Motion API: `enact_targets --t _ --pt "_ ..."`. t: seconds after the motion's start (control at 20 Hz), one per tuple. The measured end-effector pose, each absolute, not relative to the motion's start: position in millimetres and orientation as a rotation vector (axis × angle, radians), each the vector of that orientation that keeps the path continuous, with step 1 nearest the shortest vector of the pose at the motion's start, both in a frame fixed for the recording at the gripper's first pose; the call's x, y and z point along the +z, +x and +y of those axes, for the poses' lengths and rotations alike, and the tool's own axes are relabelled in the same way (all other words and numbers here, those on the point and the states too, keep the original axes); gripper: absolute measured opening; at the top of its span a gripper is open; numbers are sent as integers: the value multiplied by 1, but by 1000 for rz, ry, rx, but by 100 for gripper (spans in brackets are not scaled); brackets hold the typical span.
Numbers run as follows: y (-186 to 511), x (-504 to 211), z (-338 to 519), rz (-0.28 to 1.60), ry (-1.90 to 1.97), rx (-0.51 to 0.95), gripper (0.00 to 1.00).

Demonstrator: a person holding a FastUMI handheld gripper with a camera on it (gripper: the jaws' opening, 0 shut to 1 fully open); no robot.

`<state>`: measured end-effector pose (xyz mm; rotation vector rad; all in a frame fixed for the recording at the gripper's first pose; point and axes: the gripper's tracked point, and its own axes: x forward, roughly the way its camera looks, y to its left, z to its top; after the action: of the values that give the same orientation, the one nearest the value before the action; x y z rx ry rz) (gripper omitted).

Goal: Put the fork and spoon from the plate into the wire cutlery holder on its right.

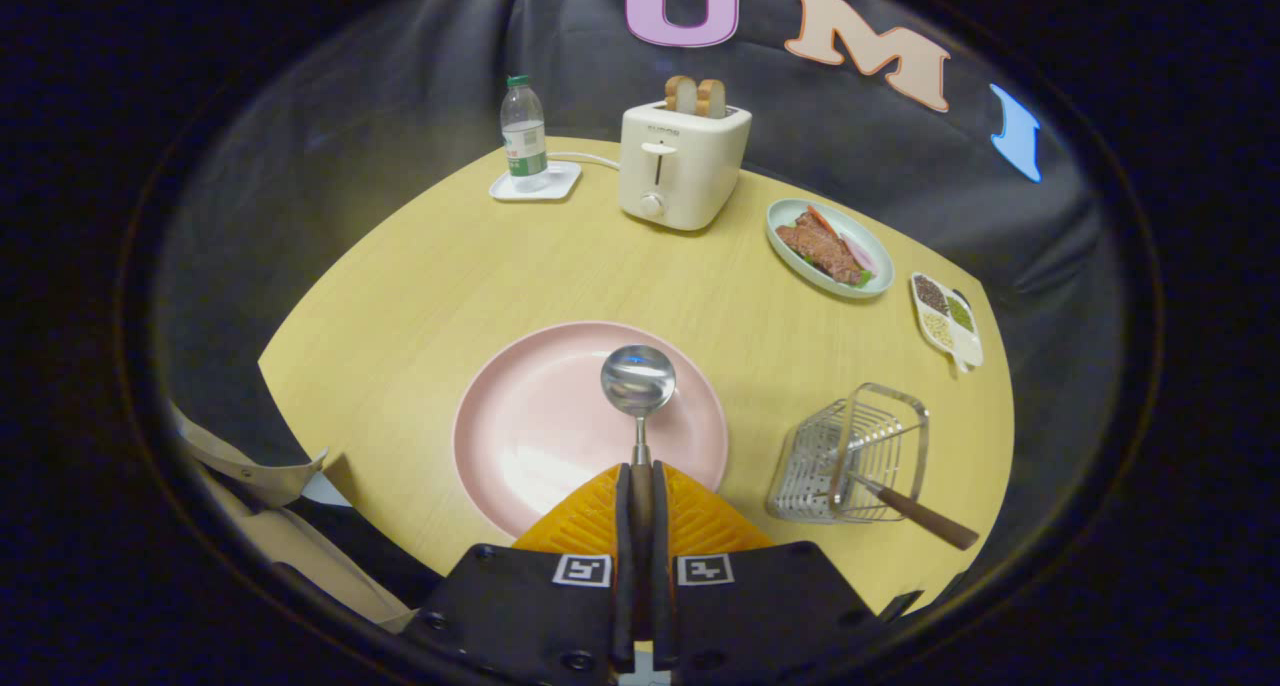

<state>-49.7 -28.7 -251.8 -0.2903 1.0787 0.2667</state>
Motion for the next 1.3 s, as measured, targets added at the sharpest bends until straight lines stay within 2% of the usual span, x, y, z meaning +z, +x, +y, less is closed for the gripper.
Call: enact_targets --t 0.5,0.8,1.3 --pt "-33 -214 -113 1143 -352 256 10" --pt "-30 -209 -152 1257 -370 253 10" --pt "-33 -214 -168 1452 -360 267 11"
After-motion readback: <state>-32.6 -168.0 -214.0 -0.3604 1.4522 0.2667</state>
